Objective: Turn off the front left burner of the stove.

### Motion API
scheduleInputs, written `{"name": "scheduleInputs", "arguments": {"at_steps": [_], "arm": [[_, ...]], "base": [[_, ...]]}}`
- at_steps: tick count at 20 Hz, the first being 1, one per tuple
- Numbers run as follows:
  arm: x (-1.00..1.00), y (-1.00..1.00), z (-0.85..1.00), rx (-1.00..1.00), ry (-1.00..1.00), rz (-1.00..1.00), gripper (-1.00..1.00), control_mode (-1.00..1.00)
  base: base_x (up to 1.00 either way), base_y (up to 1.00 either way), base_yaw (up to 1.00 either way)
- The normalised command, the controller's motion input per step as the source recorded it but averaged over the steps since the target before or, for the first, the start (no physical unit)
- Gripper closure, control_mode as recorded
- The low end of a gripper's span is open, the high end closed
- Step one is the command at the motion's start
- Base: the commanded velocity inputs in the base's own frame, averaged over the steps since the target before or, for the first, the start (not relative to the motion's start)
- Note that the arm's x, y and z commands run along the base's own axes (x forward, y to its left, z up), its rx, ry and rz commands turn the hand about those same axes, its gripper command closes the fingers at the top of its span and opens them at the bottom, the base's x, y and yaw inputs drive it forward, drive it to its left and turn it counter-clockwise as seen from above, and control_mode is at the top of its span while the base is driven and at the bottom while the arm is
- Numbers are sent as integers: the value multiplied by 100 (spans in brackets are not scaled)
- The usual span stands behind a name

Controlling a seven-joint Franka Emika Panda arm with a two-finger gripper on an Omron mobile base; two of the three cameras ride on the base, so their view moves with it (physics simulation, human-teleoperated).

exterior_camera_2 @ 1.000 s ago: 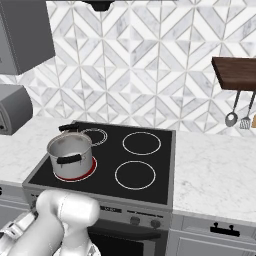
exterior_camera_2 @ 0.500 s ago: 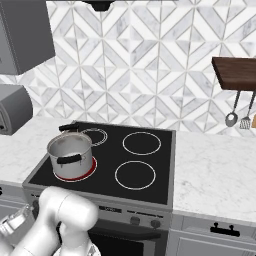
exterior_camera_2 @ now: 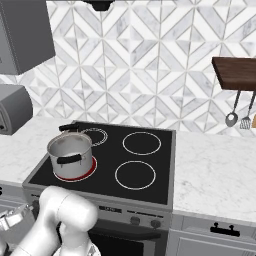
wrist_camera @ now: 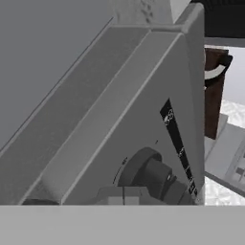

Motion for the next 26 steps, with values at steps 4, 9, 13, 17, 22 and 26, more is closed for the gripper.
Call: {"name": "scheduleInputs", "arguments": {"at_steps": [4,9,13,17,22,26], "arm": [[42,-99,100,26,2,0,100,-100],[24,-100,99,29,0,0,100,-100],[1,-100,97,27,0,0,100,-100],[4,-100,100,31,-4,0,100,-100],[26,-100,100,39,-10,0,100,-100],[40,-100,100,49,-9,0,100,-100]], "base": [[0,0,0],[0,0,0],[0,0,0],[0,0,0],[0,0,0],[0,0,0]]}}
